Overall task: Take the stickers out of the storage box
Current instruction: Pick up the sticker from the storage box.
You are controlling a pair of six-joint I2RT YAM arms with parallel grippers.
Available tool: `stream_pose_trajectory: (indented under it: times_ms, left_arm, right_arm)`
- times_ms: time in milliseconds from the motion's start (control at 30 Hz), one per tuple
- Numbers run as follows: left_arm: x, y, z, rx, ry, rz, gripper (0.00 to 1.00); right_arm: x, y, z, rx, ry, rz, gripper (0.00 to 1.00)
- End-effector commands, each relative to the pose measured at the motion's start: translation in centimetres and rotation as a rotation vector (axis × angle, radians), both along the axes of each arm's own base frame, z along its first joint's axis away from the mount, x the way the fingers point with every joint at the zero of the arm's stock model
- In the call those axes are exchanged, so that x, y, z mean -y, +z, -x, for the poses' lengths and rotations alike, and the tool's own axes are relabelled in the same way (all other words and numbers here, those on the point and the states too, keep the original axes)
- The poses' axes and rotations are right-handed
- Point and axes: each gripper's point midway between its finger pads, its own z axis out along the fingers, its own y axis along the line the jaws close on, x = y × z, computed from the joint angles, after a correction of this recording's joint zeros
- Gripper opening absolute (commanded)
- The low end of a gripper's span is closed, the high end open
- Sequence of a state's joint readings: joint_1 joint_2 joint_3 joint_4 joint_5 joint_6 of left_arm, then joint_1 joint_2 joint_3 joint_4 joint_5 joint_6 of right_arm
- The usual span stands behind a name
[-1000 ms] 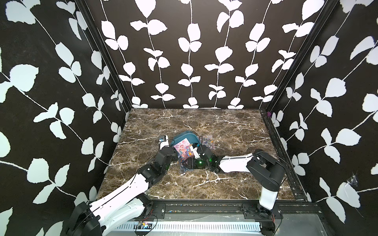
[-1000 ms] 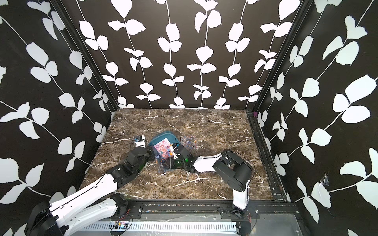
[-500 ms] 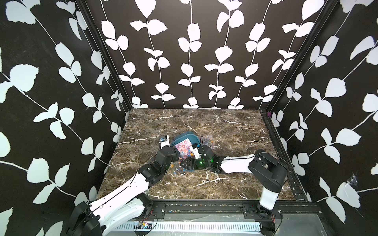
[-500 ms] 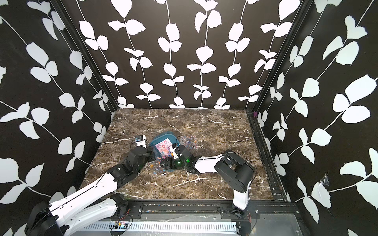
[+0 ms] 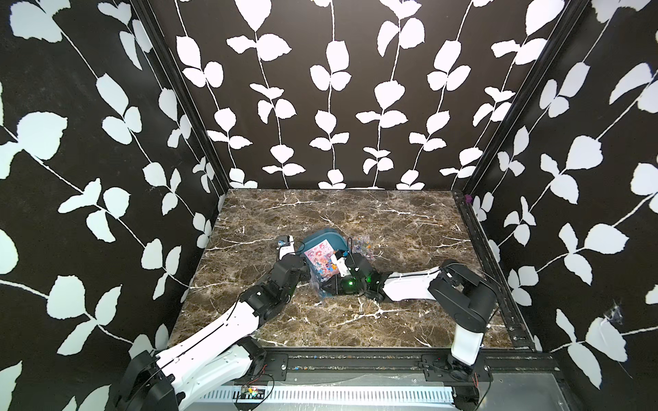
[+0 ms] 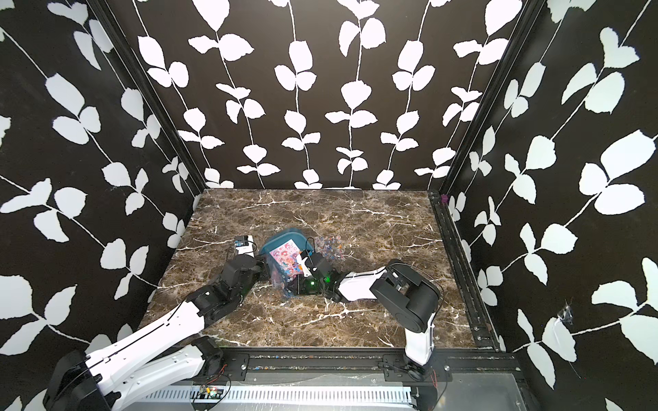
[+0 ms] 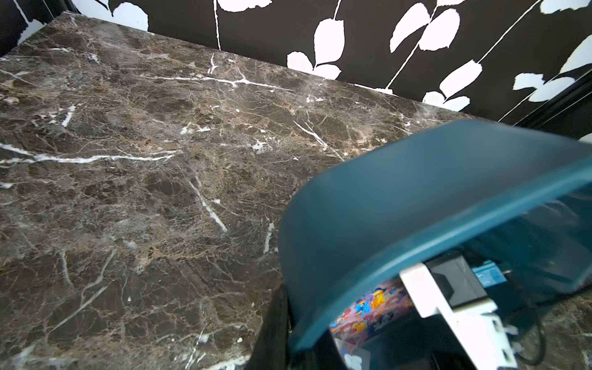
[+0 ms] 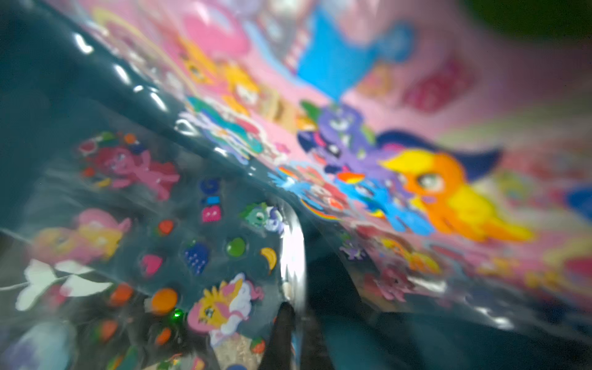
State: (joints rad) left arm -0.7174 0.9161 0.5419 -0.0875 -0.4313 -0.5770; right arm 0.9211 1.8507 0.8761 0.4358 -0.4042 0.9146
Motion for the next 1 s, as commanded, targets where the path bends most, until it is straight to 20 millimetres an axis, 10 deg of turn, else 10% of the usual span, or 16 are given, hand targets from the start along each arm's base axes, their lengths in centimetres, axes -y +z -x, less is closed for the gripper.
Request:
stream_pose_trajectory:
  times_ms: [0, 533, 967]
  left_arm:
    - [0.9, 1.1, 0.4, -0.006, -0.046, 0.025, 0.00]
    - [-0.9, 0.3, 0.1, -0.076, 0.042, -0.102, 0.00]
    - [-2.6, -0.8, -0.6, -0.166, 0.145, -0.210, 0.00]
  right_arm:
    - [0.9, 1.1, -0.7, 0.045, -0.034, -0.007, 0.00]
    - [3.2, 5.1, 0.1, 0.102, -0.085, -0.068, 0.00]
    - [6.2, 12.6, 2.1, 0.169, -0.132, -0.180, 0.00]
